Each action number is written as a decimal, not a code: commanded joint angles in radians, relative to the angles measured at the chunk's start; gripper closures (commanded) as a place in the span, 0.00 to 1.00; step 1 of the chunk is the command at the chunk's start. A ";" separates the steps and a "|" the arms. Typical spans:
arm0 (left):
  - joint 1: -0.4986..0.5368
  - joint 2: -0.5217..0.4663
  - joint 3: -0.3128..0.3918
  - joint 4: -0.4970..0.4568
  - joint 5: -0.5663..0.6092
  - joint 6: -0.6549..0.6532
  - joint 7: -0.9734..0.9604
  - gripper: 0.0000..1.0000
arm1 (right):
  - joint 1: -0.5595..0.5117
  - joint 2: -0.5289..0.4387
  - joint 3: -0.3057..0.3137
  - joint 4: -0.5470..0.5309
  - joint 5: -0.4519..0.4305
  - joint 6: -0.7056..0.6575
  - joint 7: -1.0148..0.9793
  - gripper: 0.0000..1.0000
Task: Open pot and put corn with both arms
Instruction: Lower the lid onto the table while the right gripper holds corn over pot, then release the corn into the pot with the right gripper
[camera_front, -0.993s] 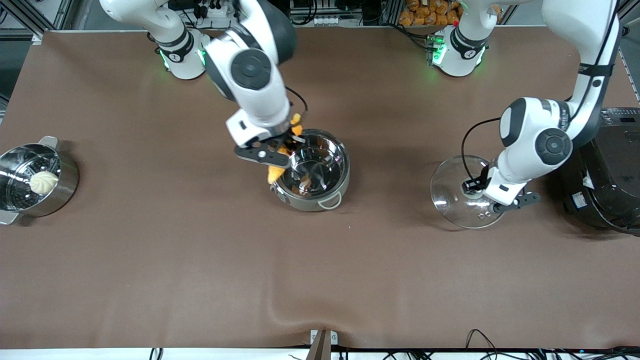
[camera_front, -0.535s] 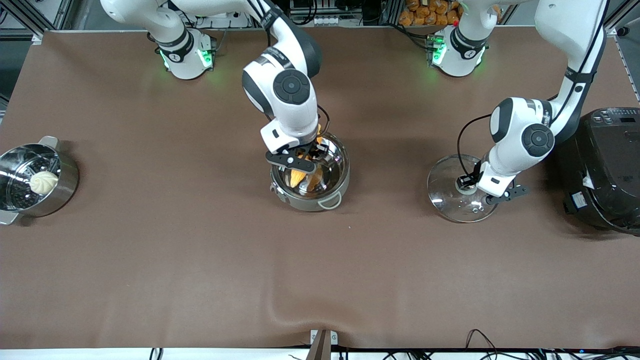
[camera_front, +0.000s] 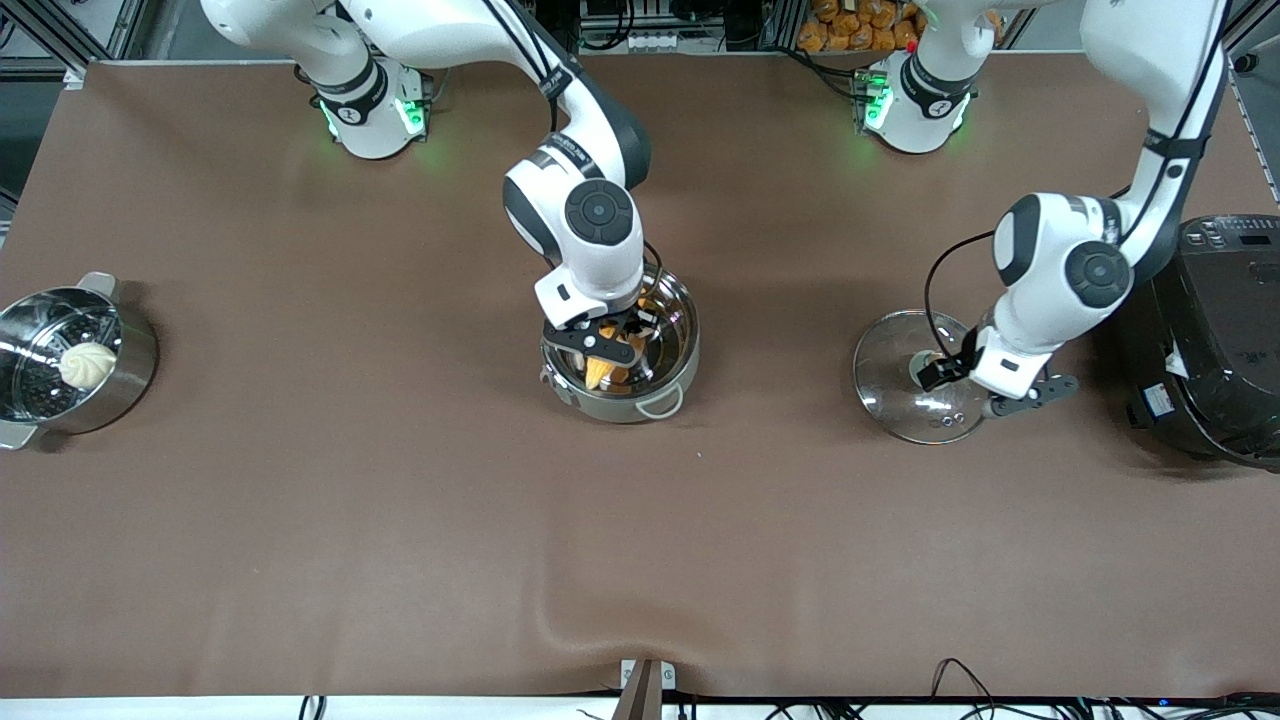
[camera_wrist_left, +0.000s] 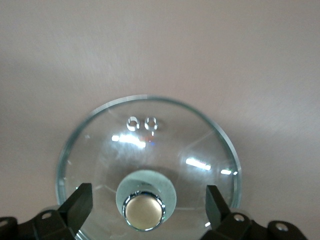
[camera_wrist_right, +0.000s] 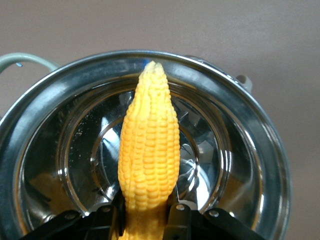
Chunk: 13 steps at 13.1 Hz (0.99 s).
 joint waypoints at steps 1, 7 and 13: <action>0.017 -0.068 -0.006 0.090 0.021 -0.157 0.027 0.00 | 0.014 0.016 -0.011 0.006 -0.018 0.016 0.026 0.43; 0.043 -0.078 -0.006 0.426 0.021 -0.592 0.160 0.00 | 0.002 -0.029 -0.009 0.013 0.034 0.013 0.089 0.00; 0.052 -0.119 -0.005 0.571 0.021 -0.795 0.222 0.00 | -0.156 -0.265 -0.011 -0.011 0.138 -0.078 0.060 0.00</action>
